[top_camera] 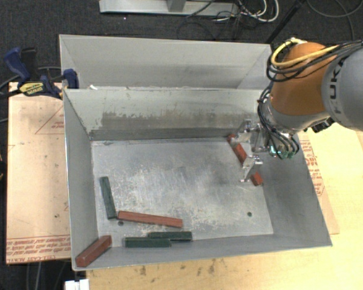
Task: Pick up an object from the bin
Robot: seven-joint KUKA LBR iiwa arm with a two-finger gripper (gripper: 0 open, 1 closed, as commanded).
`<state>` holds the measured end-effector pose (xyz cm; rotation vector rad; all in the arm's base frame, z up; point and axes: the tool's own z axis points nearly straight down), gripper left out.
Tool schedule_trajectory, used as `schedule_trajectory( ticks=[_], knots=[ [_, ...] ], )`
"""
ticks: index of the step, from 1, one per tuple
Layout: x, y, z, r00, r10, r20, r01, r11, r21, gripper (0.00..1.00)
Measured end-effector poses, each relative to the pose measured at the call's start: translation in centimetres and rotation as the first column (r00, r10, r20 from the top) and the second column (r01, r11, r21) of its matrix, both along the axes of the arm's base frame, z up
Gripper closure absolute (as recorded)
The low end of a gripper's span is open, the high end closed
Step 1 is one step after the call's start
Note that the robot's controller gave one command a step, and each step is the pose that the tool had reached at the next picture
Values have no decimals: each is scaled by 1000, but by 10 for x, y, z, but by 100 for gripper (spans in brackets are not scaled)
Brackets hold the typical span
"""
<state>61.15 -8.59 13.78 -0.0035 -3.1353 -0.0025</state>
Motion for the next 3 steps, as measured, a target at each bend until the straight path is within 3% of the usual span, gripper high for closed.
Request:
schedule_trajectory(
  ticks=[1, 2, 3],
  knots=[
    [2, 0, 4, 1000, 2, 7, -2, 1000, -1, 0],
    [21, -38, 8, 998, -63, 10, 63, 998, 0, 0],
    [5, -40, -59, 952, -306, 9, 306, 952, 3, 100]
  ],
)
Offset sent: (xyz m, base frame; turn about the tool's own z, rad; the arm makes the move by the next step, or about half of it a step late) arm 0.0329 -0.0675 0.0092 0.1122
